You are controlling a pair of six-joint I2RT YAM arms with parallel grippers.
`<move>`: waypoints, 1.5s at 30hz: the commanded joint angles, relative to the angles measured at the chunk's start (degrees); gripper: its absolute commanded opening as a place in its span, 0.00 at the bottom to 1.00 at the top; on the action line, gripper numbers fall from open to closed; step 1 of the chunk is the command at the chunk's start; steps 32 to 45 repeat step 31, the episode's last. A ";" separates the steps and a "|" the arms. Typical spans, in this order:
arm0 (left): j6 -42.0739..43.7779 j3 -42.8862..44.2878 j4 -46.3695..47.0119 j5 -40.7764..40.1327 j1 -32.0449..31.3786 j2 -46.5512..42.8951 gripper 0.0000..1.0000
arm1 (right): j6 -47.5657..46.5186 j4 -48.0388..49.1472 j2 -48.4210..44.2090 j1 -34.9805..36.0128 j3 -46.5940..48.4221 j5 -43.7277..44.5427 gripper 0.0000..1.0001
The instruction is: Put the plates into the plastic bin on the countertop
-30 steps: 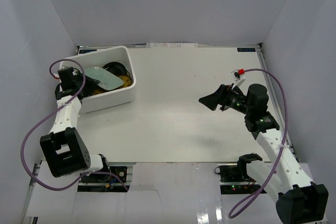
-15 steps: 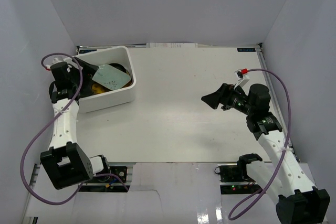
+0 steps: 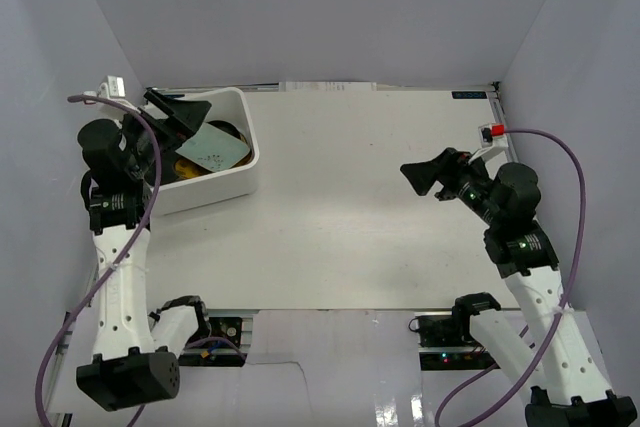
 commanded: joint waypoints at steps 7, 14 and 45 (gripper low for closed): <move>1.78 -4.88 13.57 26.18 -13.94 -3.00 0.98 | -5.94 4.56 -11.72 0.14 6.60 14.97 0.90; 10.30 -10.87 9.72 30.23 -22.66 -8.63 0.98 | -13.25 9.40 -21.39 0.23 3.79 21.40 0.90; 19.81 -9.39 -2.51 16.53 -29.44 -12.34 0.98 | -11.75 11.60 -20.95 0.14 -0.17 21.22 0.90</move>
